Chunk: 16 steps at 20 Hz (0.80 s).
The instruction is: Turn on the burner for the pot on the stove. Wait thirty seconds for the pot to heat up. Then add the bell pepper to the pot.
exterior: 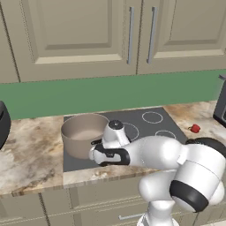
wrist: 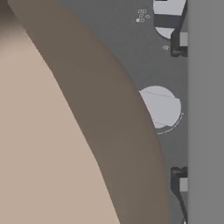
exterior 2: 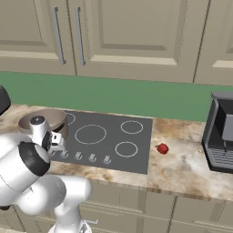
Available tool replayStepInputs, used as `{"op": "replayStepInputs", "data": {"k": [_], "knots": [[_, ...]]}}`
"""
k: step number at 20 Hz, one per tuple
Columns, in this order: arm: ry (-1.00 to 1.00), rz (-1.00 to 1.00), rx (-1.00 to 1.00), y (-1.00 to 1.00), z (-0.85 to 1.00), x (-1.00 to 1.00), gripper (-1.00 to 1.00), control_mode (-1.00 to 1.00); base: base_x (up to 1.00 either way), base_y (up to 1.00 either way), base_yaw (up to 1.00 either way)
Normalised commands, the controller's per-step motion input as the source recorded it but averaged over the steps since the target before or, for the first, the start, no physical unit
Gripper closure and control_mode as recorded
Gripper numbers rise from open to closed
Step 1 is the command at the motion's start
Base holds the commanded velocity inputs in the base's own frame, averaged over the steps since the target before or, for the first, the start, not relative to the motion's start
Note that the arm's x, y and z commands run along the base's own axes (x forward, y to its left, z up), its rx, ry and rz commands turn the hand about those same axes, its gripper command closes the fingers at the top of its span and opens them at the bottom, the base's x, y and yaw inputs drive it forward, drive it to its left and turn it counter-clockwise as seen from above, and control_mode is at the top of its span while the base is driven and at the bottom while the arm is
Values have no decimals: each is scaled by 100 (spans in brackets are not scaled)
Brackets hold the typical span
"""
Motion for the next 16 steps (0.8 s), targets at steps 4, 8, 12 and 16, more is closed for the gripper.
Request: {"op": "replayStepInputs", "data": {"k": [4, 8, 12, 16], "knots": [[0, 0, 0, 3, -13, 19, -100, -100, 0, 0, 0], [0, 0, 0, 4, -11, 21, -100, -100, 0, 0, 0], [0, 0, 0, 2, -7, 18, -100, -100, 0, 0, 0], [0, 0, 0, 0, -4, 8, -100, -100, 0, 0, 0]]}}
